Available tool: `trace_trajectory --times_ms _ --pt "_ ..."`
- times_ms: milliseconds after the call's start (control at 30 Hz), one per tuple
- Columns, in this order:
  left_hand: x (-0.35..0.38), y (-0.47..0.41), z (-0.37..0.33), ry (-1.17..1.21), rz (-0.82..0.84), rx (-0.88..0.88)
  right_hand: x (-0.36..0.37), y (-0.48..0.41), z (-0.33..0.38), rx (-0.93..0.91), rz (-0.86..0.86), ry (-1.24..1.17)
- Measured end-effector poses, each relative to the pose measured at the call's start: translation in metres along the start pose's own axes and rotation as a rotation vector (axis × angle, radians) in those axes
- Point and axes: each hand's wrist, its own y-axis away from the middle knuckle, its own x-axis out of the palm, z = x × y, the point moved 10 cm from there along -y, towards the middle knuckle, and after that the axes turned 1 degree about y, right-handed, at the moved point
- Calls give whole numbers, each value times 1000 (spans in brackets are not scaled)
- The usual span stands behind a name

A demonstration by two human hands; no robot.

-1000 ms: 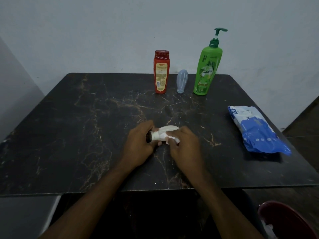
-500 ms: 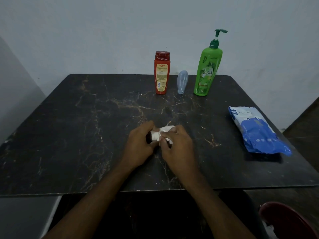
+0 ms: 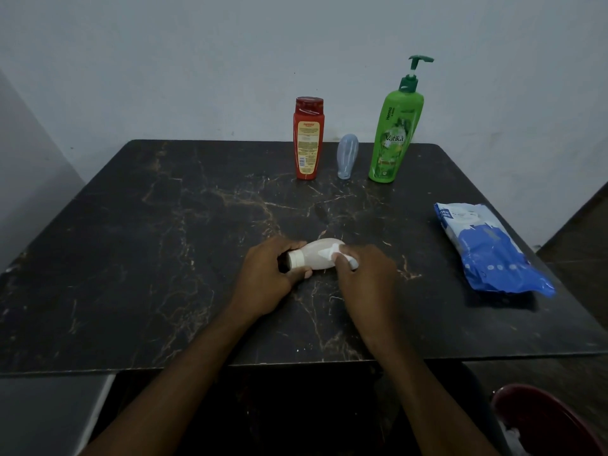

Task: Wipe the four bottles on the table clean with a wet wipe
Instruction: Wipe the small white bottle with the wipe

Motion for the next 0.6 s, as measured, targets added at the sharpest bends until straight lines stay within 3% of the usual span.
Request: trace_trajectory --times_ms 233,600 --pt "-1 1 -1 -30 -17 26 18 14 30 -160 84 -12" --pt "2 0 1 6 -8 27 6 -18 -17 0 91 22"
